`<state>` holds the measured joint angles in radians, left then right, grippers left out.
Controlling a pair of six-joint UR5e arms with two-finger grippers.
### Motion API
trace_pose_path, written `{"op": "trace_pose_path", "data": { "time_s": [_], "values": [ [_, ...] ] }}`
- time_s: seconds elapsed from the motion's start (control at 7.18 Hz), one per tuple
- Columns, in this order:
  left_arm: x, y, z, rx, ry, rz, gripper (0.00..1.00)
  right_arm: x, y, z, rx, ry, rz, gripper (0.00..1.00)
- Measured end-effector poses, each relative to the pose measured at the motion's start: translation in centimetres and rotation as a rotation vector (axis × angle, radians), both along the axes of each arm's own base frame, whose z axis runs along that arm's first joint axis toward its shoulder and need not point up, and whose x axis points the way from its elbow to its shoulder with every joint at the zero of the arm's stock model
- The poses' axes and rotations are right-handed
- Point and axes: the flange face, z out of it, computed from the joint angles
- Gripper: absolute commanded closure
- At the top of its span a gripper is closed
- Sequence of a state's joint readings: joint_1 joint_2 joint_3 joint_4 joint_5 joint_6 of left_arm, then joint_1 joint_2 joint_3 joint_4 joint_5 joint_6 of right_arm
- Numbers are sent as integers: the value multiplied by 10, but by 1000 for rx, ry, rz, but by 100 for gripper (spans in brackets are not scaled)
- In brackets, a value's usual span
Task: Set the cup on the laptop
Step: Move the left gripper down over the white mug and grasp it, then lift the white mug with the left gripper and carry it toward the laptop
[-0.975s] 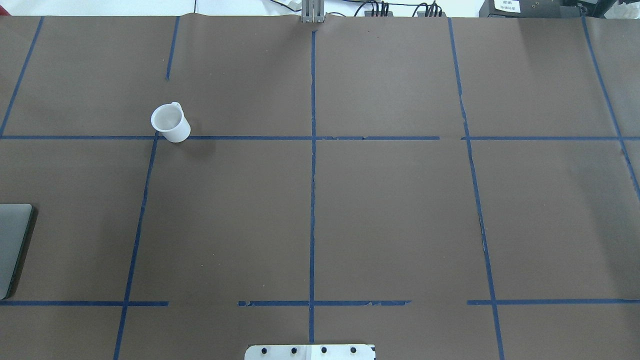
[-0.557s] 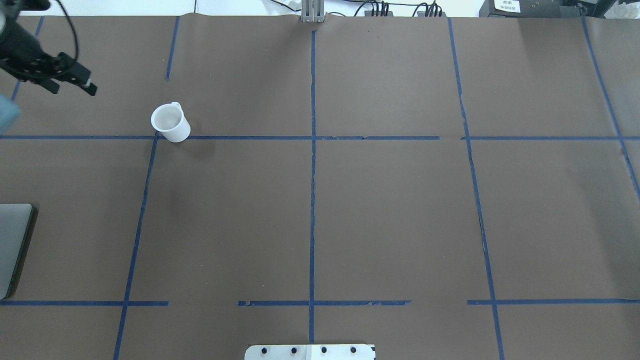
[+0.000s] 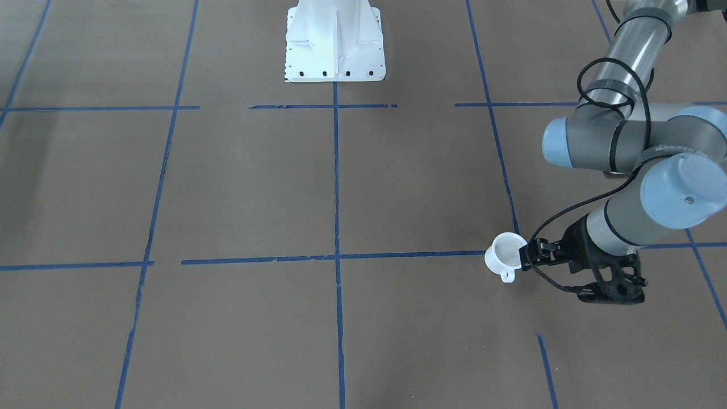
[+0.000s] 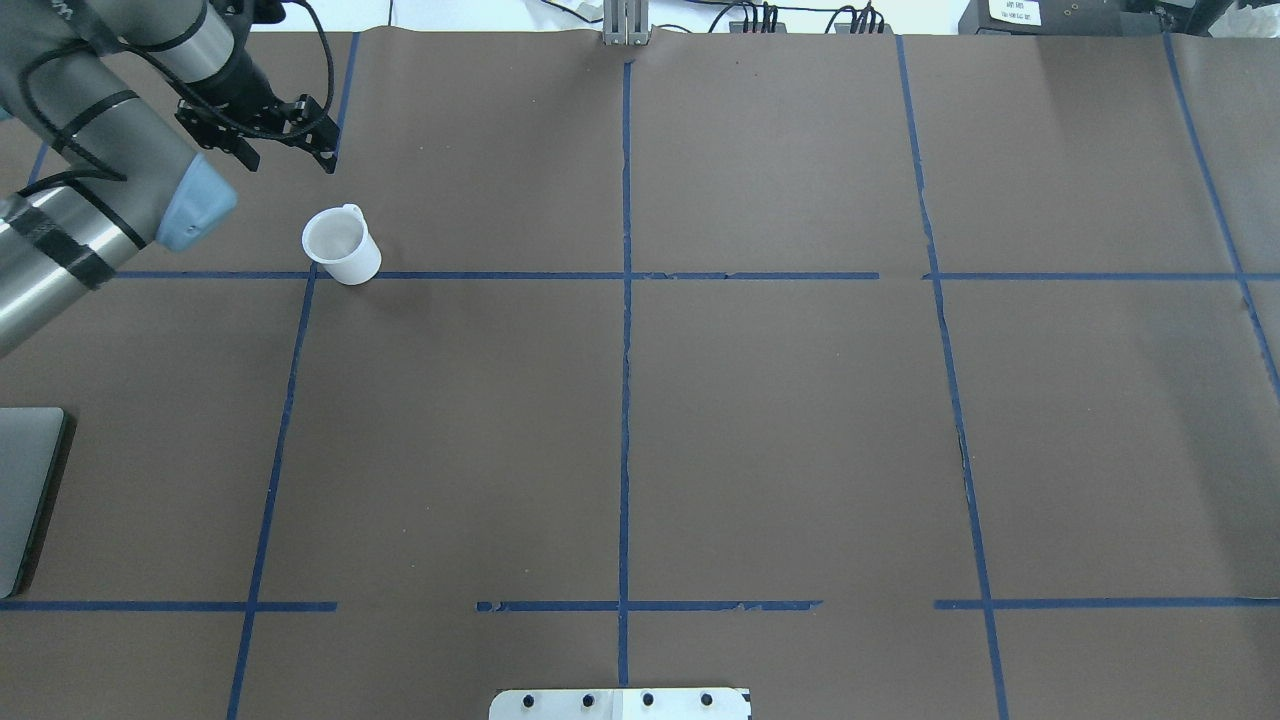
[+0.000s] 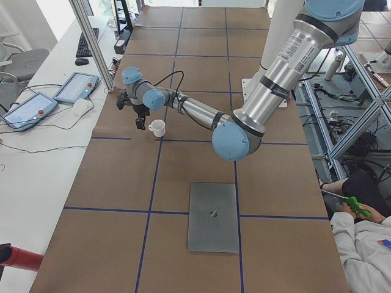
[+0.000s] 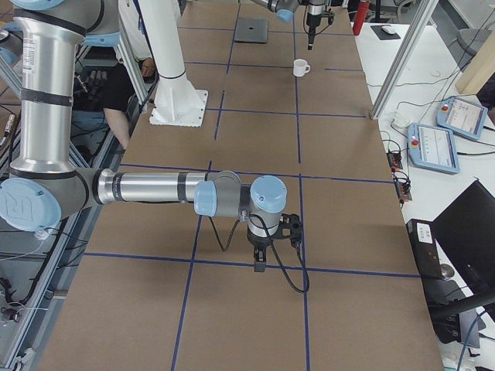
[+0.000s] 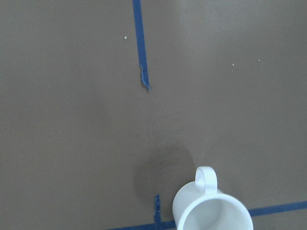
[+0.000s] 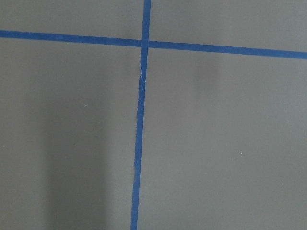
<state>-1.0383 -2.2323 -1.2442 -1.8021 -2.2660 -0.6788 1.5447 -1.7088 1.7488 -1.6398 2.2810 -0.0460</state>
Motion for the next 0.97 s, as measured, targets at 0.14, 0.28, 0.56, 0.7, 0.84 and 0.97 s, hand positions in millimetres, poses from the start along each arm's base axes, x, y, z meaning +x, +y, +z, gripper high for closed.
{"op": "trace_pose_path", "data": {
  "time_s": [0.14, 0.28, 0.56, 0.7, 0.84, 0.97],
  "values": [
    [21, -5, 3, 1, -9, -9, 0, 0, 0, 0, 0, 0, 0, 0],
    [39, -6, 10, 11, -27, -21, 0, 0, 0, 0, 0, 0, 0, 0],
    [63, 0, 21, 18, -50, -16, 5, 0, 0, 0, -1, 0, 0, 0],
    [73, 4, 25, 14, -56, -7, 20, 0, 0, 0, -1, 0, 0, 0],
    [81, 9, 28, 11, -59, 1, 52, 0, 0, 0, -1, 0, 0, 0],
    [85, 12, 31, 12, -60, 5, 95, 0, 0, 0, -1, 0, 0, 0]
  ]
}}
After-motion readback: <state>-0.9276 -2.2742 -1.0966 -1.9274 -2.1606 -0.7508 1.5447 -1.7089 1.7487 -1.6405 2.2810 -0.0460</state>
